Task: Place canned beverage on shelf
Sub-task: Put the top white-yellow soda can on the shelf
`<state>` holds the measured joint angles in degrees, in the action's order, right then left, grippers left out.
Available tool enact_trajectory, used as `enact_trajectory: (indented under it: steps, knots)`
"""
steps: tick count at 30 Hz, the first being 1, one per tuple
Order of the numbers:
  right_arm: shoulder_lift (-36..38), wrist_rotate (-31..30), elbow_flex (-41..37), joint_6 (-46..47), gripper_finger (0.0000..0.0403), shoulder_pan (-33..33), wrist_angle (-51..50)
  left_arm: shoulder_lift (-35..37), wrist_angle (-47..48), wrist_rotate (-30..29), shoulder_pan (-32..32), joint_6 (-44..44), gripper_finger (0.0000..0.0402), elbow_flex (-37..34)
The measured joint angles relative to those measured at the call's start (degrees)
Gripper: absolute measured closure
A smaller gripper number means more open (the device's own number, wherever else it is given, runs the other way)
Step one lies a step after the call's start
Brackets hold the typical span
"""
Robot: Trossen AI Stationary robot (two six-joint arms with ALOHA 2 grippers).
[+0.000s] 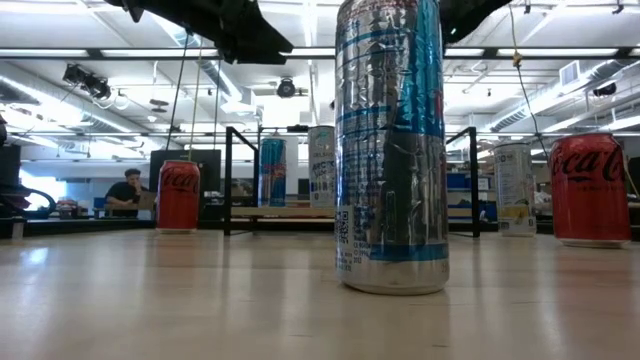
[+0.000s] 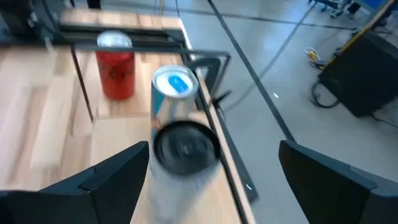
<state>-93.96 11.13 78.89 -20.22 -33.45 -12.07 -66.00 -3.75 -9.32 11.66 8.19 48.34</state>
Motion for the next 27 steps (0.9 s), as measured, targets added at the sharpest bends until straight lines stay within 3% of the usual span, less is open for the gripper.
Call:
enact_trajectory:
  steps: [13,27]
  knots:
    - [16.5,-13.1,0.0,-0.3,0.0034,0.4,-24.3,0.0,2.2,0.0,0.0,0.0,0.0102,0.0]
    - [22.8,-20.1,0.0,9.4,0.0035,0.4,-54.1,0.0,2.1,0.0,0.0,-0.1,0.0102,0.0]
